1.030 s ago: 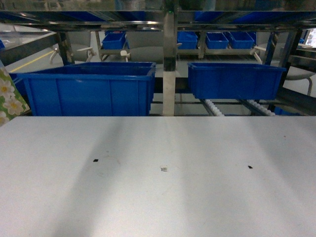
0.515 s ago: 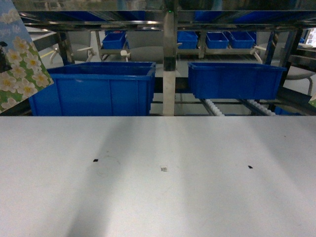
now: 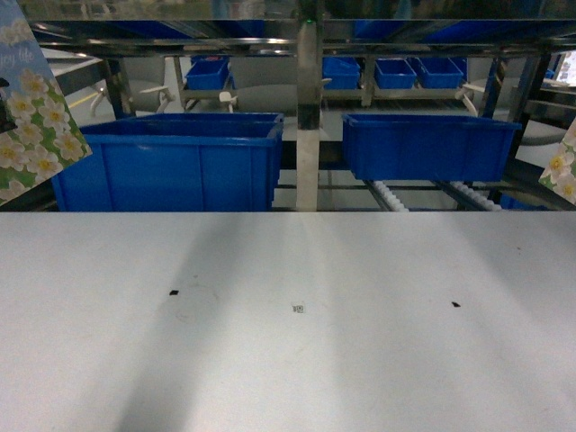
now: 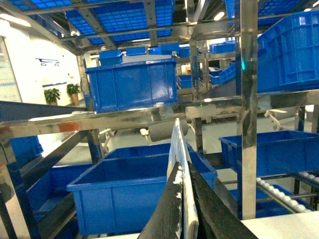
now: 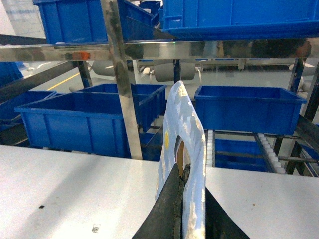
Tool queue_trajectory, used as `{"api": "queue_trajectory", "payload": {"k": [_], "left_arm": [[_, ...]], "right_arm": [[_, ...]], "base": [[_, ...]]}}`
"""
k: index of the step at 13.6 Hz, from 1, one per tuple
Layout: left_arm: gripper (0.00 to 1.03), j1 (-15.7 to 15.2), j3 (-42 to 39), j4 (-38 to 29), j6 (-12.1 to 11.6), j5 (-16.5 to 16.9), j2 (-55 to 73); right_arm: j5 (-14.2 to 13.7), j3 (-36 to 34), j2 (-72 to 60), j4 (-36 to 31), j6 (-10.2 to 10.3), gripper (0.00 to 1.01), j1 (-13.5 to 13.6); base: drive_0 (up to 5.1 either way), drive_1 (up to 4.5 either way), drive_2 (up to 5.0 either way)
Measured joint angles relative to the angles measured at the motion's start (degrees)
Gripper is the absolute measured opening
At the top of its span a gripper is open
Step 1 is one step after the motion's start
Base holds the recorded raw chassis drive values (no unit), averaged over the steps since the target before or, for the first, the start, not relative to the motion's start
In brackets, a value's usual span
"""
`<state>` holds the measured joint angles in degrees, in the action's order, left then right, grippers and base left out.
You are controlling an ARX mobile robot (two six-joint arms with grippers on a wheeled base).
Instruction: Move flower gift bag to table near conveyor
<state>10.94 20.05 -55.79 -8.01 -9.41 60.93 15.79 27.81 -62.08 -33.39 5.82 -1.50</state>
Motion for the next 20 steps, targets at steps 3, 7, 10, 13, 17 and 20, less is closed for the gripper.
{"api": "queue_trajectory", "payload": {"k": [3,7,10,13,17,20], "left_arm": [[0.02,0.00,0.00,0.00,0.02,0.02,0.00],[0.02,0.00,0.00,0.00,0.00,0.02,0.00],[0.02,0.00,0.00,0.00,0.00,0.02,0.00],[0.02,0.00,0.00,-0.02,0.00,0.02,0.00],[0.02,0.00,0.00,0.00,0.00,0.00,0.00],[0.02,0.00,0.00,0.00,0.02,0.02,0.00]], "right_arm": [[0.26,3.69,-8.44,-2.78,-1.51,0.02,1.68],[-0.15,5.64,-13.09,-3.67,-2.40,0.02,3.10],[-1.07,10.16,-19.17,-3.58,-2.69,0.02,3.89],[-2.45,14.82,-25.24,-2.89,-3.17,0.02,5.90],[-3.13,18.71,-32.22,-0.57,-2.97,0.02,7.10],[-2.91,20.09,-38.25,-0.92,-4.66,0.02,6.27]], "base": [[0.0,0.00,0.0],[0.0,0.00,0.0],[0.0,0.00,0.0],[0.0,0.00,0.0],[0.0,0.00,0.0],[0.0,0.00,0.0]]}}
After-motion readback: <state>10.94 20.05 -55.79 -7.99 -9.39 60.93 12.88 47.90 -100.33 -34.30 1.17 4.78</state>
